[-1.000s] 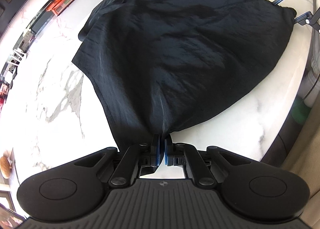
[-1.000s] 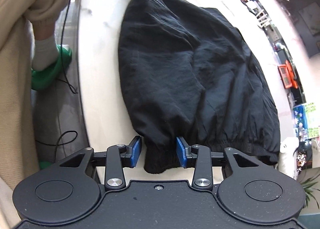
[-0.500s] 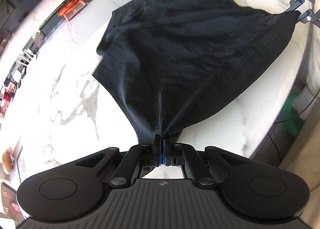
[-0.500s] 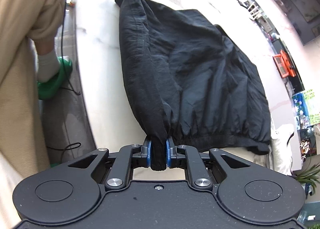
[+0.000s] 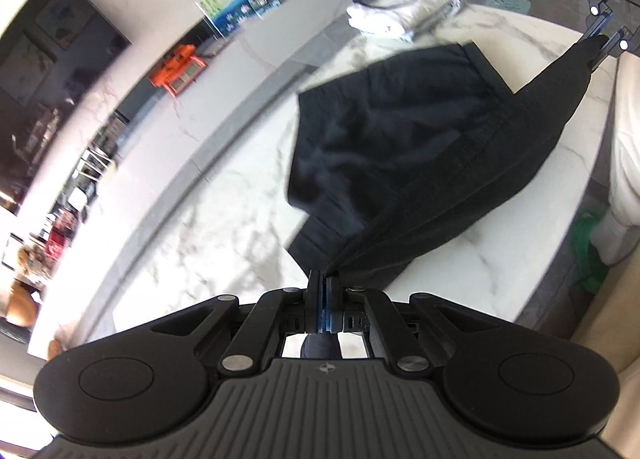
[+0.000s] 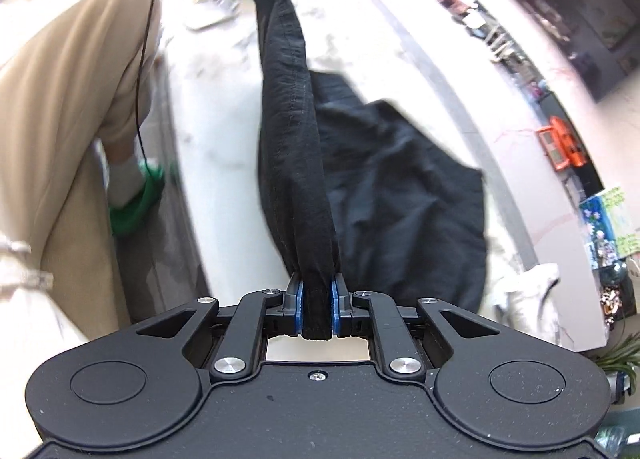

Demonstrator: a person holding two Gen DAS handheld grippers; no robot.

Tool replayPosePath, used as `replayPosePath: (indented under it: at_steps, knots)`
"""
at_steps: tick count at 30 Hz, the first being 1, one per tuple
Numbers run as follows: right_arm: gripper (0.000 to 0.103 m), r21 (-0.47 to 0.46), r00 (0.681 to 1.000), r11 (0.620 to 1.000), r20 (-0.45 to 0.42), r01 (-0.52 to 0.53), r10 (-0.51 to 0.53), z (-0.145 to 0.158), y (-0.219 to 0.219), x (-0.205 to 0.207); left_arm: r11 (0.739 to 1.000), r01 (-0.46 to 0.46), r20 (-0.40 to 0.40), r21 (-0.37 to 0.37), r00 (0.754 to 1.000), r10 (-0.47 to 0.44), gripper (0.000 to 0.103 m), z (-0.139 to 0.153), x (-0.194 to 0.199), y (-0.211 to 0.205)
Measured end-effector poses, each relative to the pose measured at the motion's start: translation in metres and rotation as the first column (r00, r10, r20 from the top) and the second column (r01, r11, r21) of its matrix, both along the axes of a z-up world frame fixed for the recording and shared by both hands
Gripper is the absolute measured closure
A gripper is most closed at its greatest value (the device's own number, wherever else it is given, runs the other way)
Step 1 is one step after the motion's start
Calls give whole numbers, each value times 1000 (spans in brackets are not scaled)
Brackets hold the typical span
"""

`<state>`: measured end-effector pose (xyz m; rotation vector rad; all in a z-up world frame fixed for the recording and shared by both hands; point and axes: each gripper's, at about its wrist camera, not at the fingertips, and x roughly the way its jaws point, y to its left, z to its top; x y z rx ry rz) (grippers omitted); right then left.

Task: Fold clothes
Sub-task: 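Lift the cuffs with both tools and fold the legs over toward the waistband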

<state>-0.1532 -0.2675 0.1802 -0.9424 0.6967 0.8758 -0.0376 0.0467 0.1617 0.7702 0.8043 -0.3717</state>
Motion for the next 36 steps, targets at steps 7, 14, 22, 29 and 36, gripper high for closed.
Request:
replayPosePath:
  at_steps: [7, 14, 22, 29, 36]
  knots:
    - [92, 43, 995, 995, 53, 86, -88, 42, -14, 49, 999, -36, 107, -5, 994, 36, 102, 36, 57, -33]
    - [92, 85, 980, 977, -11, 197, -196, 29, -37, 116, 994, -99, 121, -40, 987, 103, 102, 22, 122, -63]
    - [92, 71, 959, 959, -102, 273, -266, -24, -50, 196, 994, -109, 93, 27, 990, 106, 102, -32, 201, -95]
    - [92, 20, 917, 939, -222, 345, -332, -80, -66, 247, 992, -103, 50, 75, 994, 100, 102, -104, 253, -131]
    - [92, -60, 879, 924, -290, 378, -379, -136, -68, 277, 994, -104, -47, 39, 993, 106, 98, -166, 279, -132]
